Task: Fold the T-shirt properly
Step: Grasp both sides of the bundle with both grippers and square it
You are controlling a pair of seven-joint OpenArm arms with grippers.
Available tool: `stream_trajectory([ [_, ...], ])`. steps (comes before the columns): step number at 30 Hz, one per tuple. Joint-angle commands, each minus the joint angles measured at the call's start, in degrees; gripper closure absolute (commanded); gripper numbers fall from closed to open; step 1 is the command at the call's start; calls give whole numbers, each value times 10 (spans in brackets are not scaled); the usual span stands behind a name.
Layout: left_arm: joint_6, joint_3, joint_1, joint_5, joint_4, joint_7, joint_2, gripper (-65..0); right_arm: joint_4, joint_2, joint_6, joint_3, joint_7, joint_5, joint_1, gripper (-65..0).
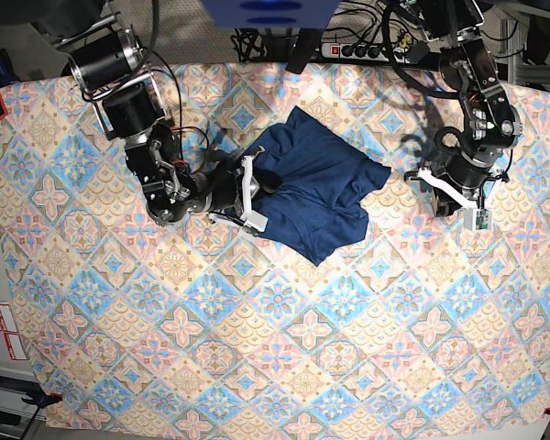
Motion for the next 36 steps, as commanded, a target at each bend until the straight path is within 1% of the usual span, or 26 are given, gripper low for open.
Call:
stream_trajectory([
  [1,-3,0,-4,-6,9,-13,-3,-44,24,15,-31,0,-74,-71,1,-52],
  [4,-3,0,-4,-6,9,-13,-3,-44,130,12,-31,0,-121,-71,-24,-52],
  [8,-3,0,-4,-6,9,-13,-3,-44,234,12,-31,0,-165,-71,-48,-52],
  [10,-3,2,-4,-6,8,-13,-3,-44,271,12,-31,0,-182,-71,-61,-52],
  [12,-4,21,-4,-5,7,-13,5,-44,295,12,-31,0,-190,-70,-68,-52],
  [14,-4,54,-1,-5,8,-13,6,-44,307,12,-31,6,-191,-70,-74,-52],
  [16,-4,87,-1,-4,9,-13,6,-44,316,9,-31,29,-191,-69,-79,-52],
  [17,-4,96,-1,-4,9,-13,6,-44,319,-2,-31,42,-191,-66,-80,-52],
  [19,-4,105,-1,-4,9,-13,8,-44,320,-11,-31,73,-192,-46,-80,-52],
  [27,-4,179,0,-5,17,-13,8,-44,313,-13,-31,170,-192,42,-80,-52],
  [29,-4,188,0,-6,33,-13,10,-44,312,-17,-31,179,-192,56,-80,-52],
  [31,-4,207,4,-6,47,-13,19,-44,311,-26,-31,185,-191,60,-78,-52],
  [34,-4,231,5,-6,56,-13,26,-44,299,-27,-31,185,-189,59,-77,-52],
  [36,-4,261,5,1,52,-13,25,-44,292,-27,-31,185,-188,59,-76,-52],
])
